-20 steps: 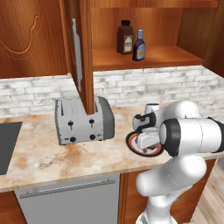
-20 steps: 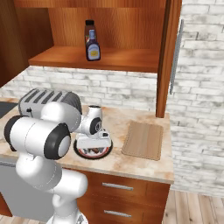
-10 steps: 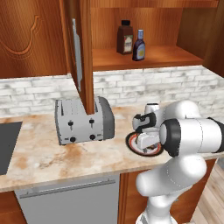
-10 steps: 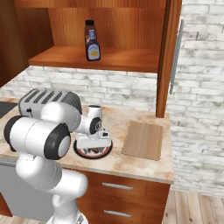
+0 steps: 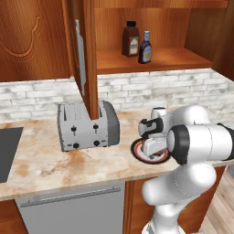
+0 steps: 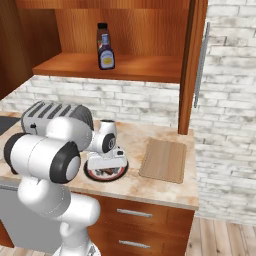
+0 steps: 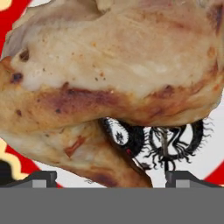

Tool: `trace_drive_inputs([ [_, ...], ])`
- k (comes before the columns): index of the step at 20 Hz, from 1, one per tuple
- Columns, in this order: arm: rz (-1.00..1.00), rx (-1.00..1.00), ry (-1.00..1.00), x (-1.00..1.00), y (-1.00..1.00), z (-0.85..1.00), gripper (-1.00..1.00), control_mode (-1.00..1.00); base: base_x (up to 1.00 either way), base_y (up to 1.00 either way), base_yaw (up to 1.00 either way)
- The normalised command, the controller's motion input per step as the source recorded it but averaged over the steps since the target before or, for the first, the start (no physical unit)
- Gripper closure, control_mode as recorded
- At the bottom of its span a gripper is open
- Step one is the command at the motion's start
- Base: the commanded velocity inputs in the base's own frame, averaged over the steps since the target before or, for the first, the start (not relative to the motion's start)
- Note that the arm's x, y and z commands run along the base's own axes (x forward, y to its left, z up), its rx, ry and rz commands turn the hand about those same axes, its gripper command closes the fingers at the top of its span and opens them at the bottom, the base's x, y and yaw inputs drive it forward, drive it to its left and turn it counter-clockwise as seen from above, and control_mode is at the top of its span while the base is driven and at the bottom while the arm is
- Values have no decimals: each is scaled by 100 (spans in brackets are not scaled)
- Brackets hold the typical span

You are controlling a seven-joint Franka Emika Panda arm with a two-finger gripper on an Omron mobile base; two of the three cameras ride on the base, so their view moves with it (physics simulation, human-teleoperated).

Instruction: Pick the chicken drumstick from the plate and place it on the cutting board. Then pick the condiment bottle from the cabinet and place it next to the cutting board.

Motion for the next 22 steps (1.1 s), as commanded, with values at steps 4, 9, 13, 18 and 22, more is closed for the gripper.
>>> trace_drive_inputs([
  [4,2,0,-2,0,0,1,-100,-100,0,0,0],
  [9,2,0,-3,0,3,0,-100,-100,0,0,0],
  [13,2,0,-1,7,8,-1,-100,-100,0,0,0],
  [18,3,0,0,16,5,-5,-100,-100,0,0,0],
  [22,3,0,0,21,0,-8,-100,-100,0,0,0],
])
